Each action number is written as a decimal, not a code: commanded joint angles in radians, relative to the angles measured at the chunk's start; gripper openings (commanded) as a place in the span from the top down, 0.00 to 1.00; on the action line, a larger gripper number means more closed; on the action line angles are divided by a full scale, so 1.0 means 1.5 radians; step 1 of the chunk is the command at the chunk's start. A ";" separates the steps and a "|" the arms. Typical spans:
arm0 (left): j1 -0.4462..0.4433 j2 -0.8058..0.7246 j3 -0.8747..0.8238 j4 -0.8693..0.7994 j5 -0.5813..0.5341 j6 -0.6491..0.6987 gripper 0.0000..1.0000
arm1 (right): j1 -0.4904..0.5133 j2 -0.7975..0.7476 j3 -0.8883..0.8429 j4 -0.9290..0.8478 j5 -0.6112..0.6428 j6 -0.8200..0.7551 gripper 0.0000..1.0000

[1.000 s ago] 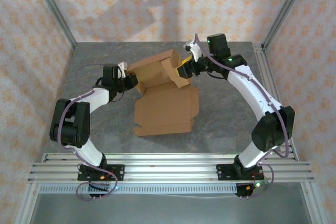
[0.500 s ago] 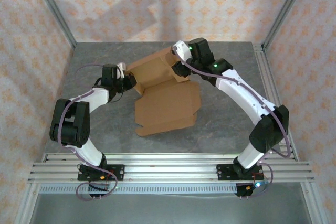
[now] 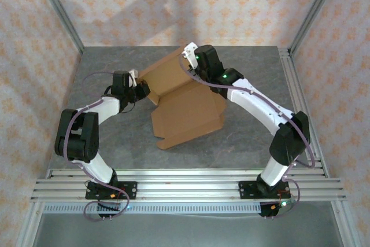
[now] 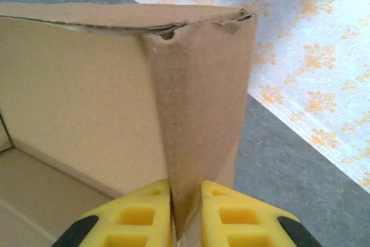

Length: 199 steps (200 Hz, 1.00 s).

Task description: Fold the paper box

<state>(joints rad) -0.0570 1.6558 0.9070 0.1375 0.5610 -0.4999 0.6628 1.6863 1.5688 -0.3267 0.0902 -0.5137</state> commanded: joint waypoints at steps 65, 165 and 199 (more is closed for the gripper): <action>-0.011 -0.047 0.008 0.028 0.042 0.003 1.00 | 0.016 0.047 0.020 0.011 0.047 0.004 0.71; -0.010 -0.048 0.008 0.026 0.042 0.001 1.00 | 0.025 0.080 0.018 0.046 0.112 -0.022 0.71; -0.010 -0.052 0.009 0.023 0.042 0.003 1.00 | 0.024 0.100 0.031 0.054 0.128 -0.034 0.69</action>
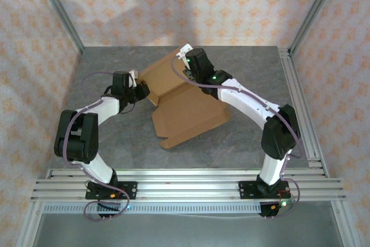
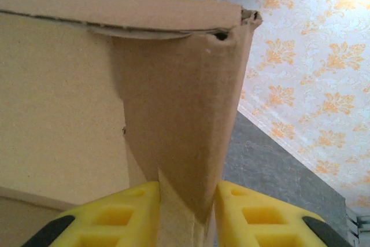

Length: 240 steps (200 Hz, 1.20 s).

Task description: Fold the paper box

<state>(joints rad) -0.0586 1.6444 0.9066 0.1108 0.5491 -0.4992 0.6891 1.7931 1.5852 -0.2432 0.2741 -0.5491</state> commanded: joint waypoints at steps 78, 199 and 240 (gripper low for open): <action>-0.009 -0.050 0.003 0.034 0.045 0.010 1.00 | 0.001 0.058 0.028 0.006 0.015 -0.014 0.54; -0.008 -0.066 -0.003 0.028 0.043 0.011 1.00 | -0.029 0.076 0.049 -0.056 -0.003 0.033 0.56; -0.009 -0.061 -0.003 0.036 0.044 0.007 1.00 | -0.031 0.077 0.051 -0.061 0.003 0.032 0.69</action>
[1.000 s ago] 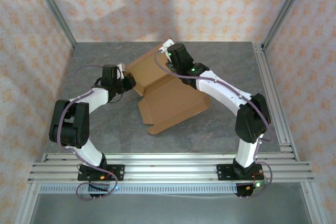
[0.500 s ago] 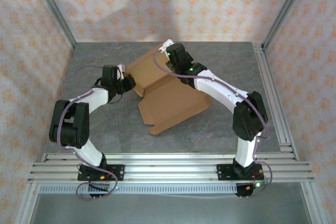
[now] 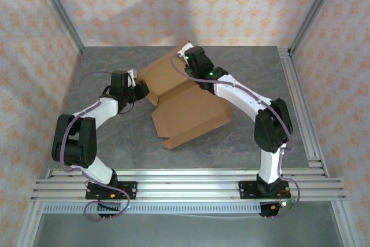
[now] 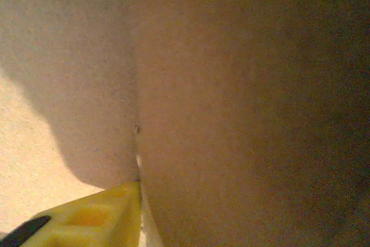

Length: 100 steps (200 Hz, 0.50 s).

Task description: Fold the paper box

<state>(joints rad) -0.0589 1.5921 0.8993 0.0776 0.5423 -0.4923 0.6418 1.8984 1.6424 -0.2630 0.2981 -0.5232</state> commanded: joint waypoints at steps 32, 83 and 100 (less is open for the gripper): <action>-0.009 -0.025 0.004 0.058 0.049 0.002 1.00 | 0.013 -0.001 0.010 -0.050 0.017 -0.004 0.84; -0.009 -0.020 0.005 0.062 0.049 -0.001 1.00 | 0.043 0.017 0.019 -0.039 0.099 -0.019 0.73; -0.009 -0.020 0.005 0.060 0.049 -0.003 1.00 | 0.047 0.024 0.027 -0.048 0.107 -0.009 0.62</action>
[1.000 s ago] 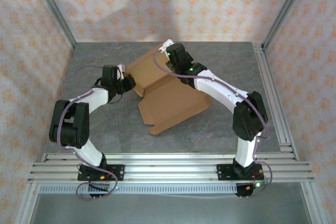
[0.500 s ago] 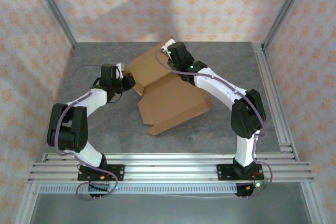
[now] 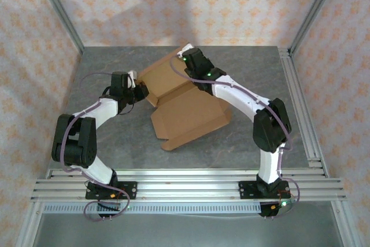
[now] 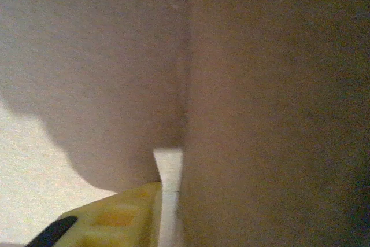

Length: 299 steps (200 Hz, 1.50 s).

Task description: Fold the paper box

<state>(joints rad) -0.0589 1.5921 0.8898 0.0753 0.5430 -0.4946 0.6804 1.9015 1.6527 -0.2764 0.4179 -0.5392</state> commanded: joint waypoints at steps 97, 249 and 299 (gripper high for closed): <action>-0.009 -0.022 0.011 0.061 0.046 -0.004 1.00 | 0.037 0.050 0.036 0.004 0.132 0.025 0.77; -0.009 -0.010 0.023 0.043 0.031 -0.009 1.00 | -0.013 -0.109 -0.012 -0.066 -0.128 0.150 0.08; -0.008 -0.005 0.038 0.017 0.021 -0.017 1.00 | -0.017 -0.151 -0.033 -0.058 -0.166 0.167 0.05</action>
<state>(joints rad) -0.0654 1.5921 0.9012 0.0998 0.5686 -0.5003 0.6472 1.7256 1.6314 -0.3511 0.2153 -0.3206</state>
